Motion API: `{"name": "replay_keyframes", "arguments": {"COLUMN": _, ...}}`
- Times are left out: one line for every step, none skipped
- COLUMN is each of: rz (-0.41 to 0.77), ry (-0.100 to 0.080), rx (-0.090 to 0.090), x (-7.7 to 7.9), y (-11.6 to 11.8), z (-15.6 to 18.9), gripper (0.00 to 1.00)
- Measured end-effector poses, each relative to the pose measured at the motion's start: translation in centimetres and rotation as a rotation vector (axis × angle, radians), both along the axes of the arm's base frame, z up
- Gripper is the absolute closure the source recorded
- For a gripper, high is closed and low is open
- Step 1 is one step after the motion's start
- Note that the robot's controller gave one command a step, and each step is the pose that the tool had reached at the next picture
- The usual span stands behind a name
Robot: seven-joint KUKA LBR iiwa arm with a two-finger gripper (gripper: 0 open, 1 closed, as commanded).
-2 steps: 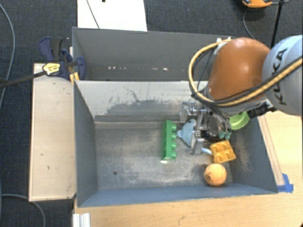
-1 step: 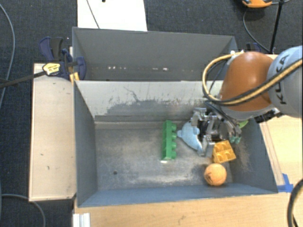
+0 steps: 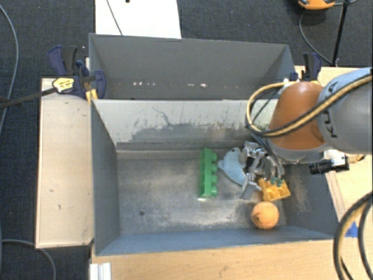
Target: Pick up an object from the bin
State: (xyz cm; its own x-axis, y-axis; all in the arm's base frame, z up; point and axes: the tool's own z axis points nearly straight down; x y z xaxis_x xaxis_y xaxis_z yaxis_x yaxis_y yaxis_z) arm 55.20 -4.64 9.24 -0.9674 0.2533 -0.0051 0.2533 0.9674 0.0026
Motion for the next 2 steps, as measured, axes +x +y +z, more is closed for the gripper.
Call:
{"name": "replay_keyframes", "arguments": {"rz": 0.122, "ry": -0.002, "rx": 0.002, "x": 2.6, "y": -1.5, "z": -1.7, "gripper": 0.00}}
{"name": "replay_keyframes", "arguments": {"rz": -0.067, "ry": -0.005, "rx": 0.001, "x": 1.9, "y": -0.4, "z": -2.0, "gripper": 0.00}}
